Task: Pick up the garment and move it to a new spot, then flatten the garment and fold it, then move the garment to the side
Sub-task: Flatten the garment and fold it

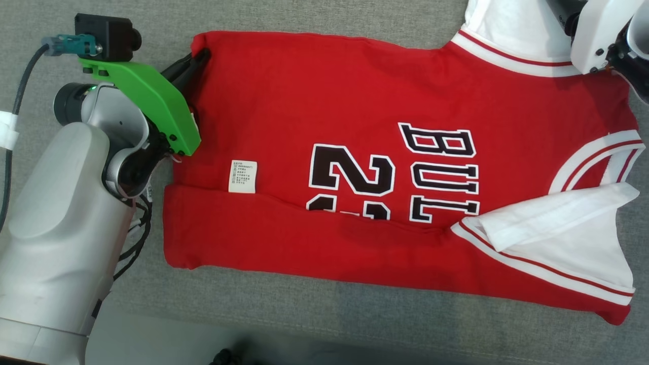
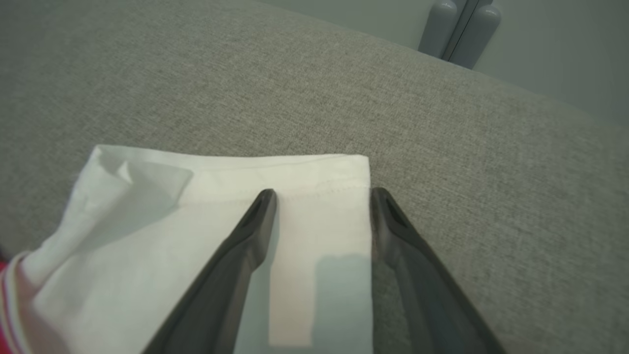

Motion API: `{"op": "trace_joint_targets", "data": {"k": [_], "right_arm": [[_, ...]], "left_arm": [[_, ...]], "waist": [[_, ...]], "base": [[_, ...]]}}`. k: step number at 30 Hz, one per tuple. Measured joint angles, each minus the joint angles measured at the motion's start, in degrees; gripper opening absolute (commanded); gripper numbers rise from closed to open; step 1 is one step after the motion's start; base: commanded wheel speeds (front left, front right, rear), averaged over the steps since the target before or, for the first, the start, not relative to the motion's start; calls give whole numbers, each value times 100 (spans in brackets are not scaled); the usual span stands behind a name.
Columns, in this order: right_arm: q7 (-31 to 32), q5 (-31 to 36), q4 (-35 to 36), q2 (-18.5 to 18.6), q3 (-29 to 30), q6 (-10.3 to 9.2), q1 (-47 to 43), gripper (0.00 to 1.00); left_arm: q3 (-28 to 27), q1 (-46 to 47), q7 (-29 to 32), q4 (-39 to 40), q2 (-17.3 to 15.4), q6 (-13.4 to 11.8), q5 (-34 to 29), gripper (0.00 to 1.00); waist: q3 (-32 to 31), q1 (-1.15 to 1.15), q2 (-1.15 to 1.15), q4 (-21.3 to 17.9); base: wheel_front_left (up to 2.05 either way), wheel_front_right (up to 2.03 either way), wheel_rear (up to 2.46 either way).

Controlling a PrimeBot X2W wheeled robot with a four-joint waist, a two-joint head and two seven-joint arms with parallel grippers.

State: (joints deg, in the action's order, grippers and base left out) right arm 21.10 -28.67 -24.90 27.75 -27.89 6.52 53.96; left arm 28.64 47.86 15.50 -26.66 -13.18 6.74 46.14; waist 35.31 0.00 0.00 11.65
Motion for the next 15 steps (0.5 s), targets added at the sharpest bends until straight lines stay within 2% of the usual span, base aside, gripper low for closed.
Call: {"op": "trace_joint_targets", "data": {"k": [9, 13, 14, 15], "right_arm": [[-57, -7, -392, 89, 58, 1, 97, 100], [-55, -35, -511, 11, 58, 1, 147, 93], [-55, -57, -536, -16, 52, 1, 169, 89], [-55, -66, -558, -42, 45, 1, 190, 61]], "left_arm": [[282, 27, -100, -63, 110, 37, 20, 0], [379, 29, -101, -34, 105, 37, 87, 0], [422, 29, -102, -29, 102, 37, 111, 0], [461, 30, -120, -22, 99, 37, 119, 0]], "waist": [[-51, 0, 0, 171], [-73, 0, 0, 218], [-75, 0, 0, 223], [-76, 0, 0, 228]], "base": [[0, 0, 0], [0, 0, 0], [0, 0, 0], [0, 0, 0]]}}
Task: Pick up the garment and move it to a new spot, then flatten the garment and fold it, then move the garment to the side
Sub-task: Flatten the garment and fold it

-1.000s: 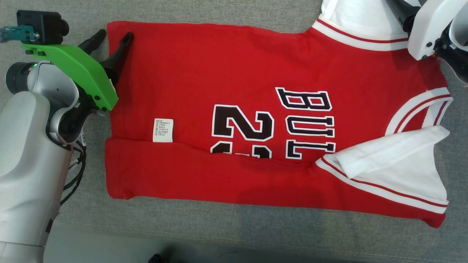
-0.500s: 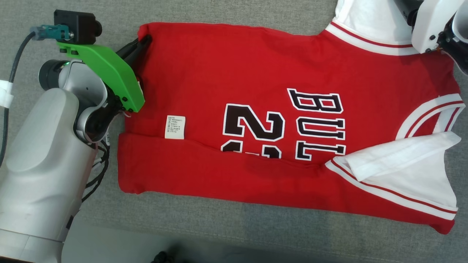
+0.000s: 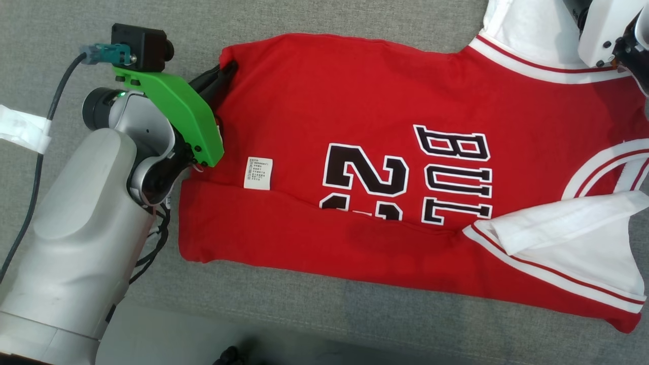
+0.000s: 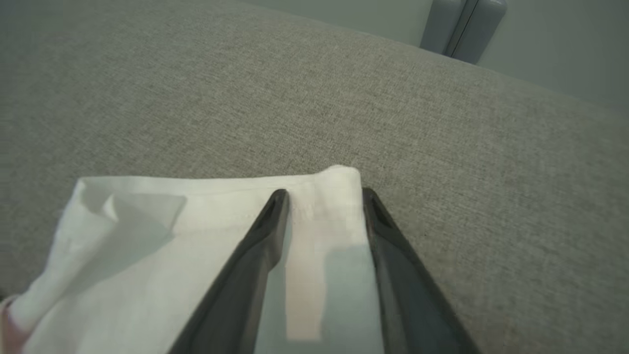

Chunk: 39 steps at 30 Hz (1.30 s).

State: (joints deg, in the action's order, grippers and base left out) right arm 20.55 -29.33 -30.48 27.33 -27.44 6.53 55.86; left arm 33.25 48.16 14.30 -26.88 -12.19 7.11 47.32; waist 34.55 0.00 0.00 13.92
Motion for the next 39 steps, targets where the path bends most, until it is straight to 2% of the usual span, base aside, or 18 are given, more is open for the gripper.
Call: {"op": "trace_joint_targets", "data": {"k": [3, 14, 23, 33, 39], "right_arm": [[16, -97, -64, -46, -19, 1, 7, 0], [-463, -242, 29, -208, -30, 52, 80, 0], [-1084, -470, 485, -63, -11, 54, 1, 0], [-1388, -773, 1271, -14, -500, 54, -622, 0], [-1626, -896, 1591, 270, -495, 54, -1033, 0]], "left_arm": [[63, 2, -31, 15, -11, 0, 79, 0], [118, 3, -350, -20, -290, 3, 143, 0], [40, -8, -732, -129, -570, 3, 225, 0], [45, -183, -1053, -18, -771, 3, 463, 0], [79, -409, -1373, 179, -898, 3, 538, 0]], "waist": [[-7, 0, 0, 12], [-82, 0, 0, -96], [-283, 0, 0, -359], [-496, 0, 0, -633], [-611, 0, 0, -711]], "base": [[0, 0, 0], [0, 0, 0], [0, 0, 0], [0, 0, 0], [0, 0, 0]]}}
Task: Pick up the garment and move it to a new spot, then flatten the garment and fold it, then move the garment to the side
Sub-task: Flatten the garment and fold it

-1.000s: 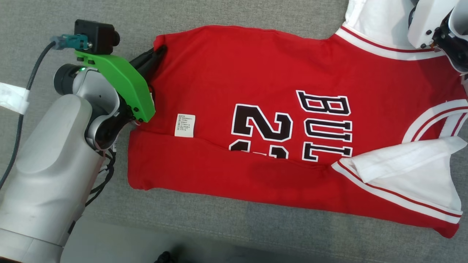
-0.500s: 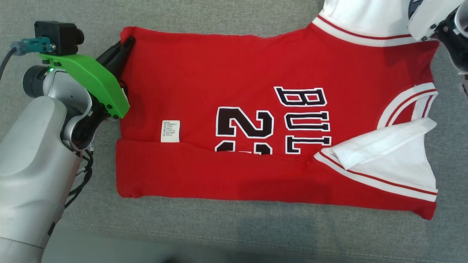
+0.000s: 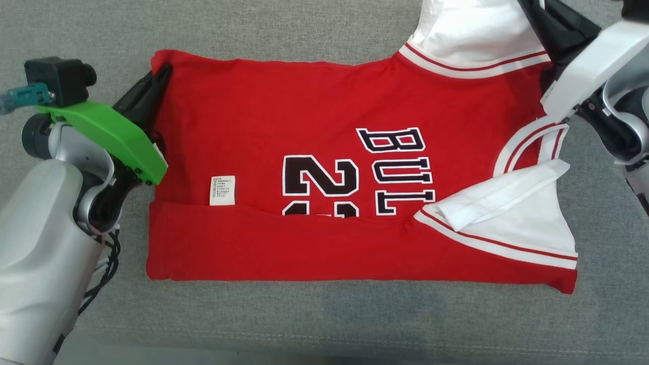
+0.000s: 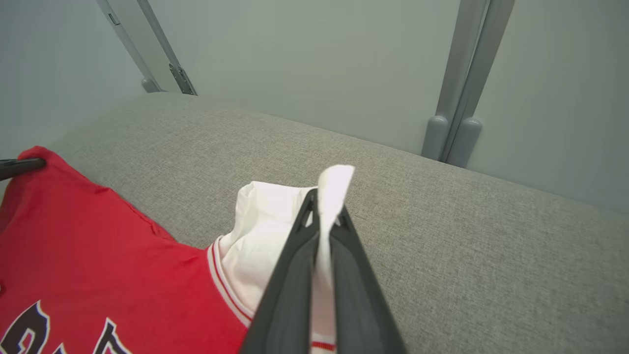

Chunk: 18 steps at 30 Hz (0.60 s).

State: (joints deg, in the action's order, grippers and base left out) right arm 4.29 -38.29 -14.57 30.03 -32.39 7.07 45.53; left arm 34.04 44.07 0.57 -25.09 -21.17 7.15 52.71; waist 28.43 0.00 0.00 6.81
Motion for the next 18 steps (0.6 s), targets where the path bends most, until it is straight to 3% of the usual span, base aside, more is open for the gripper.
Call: {"op": "trace_joint_targets", "data": {"k": [18], "right_arm": [[-488, -366, 969, 253, 178, -25, -1745, 0]], "left_arm": [[114, -935, -757, 186, -297, 0, 335, 0]], "waist": [[-667, 0, 0, -72]], "base": [[0, 0, 0]]}}
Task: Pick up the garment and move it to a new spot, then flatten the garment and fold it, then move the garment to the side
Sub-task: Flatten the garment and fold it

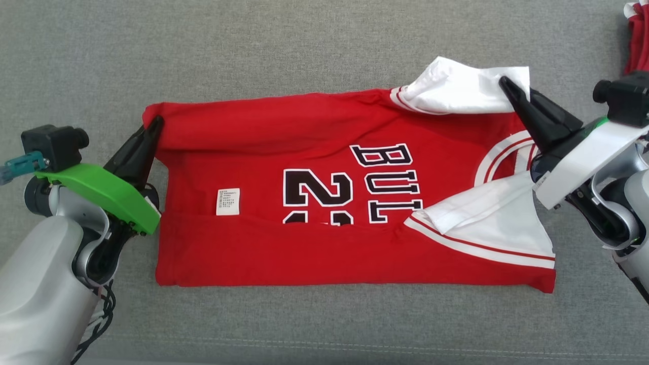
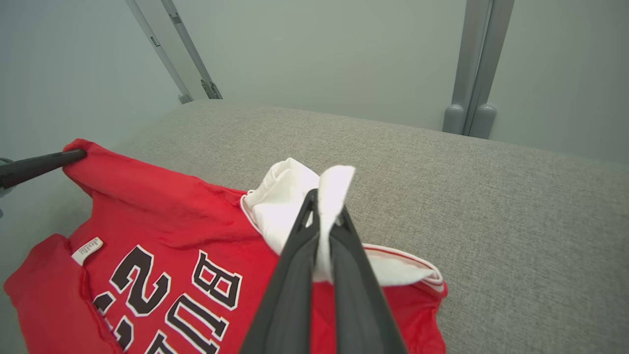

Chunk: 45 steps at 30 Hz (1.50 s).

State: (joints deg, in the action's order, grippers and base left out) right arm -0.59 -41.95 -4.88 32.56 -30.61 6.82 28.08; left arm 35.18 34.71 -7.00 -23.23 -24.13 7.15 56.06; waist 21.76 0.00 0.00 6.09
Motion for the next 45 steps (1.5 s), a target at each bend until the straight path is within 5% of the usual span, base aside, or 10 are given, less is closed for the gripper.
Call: {"op": "trace_joint_targets", "data": {"k": [22, 42, 43, 44, 45], "right_arm": [[-91, -102, 1156, 297, -12, -743, -1797, 0], [-53, 24, 1272, 508, -349, -954, -2463, 0], [-32, 25, 1274, 508, -361, -962, -2498, 29], [-30, 45, 1270, 508, -389, -981, -2524, 29], [-30, 45, 1270, 508, -389, -981, -2524, 41]], "left_arm": [[196, -851, -511, 154, -126, 0, 77, 0], [378, -1268, -624, 78, -119, 0, 73, 0], [377, -1272, -625, 48, -121, 0, 70, 0], [371, -1276, -627, 8, -125, 0, 64, 0], [371, -1276, -627, 8, -125, 0, 64, 9]], "waist": [[-380, 0, 0, -100], [-577, 0, 0, -22], [-590, 0, 0, -20], [-602, 0, 0, -19], [-602, 0, 0, -19]], "base": [[0, 0, 0], [0, 0, 0], [0, 0, 0], [0, 0, 0], [0, 0, 0]]}}
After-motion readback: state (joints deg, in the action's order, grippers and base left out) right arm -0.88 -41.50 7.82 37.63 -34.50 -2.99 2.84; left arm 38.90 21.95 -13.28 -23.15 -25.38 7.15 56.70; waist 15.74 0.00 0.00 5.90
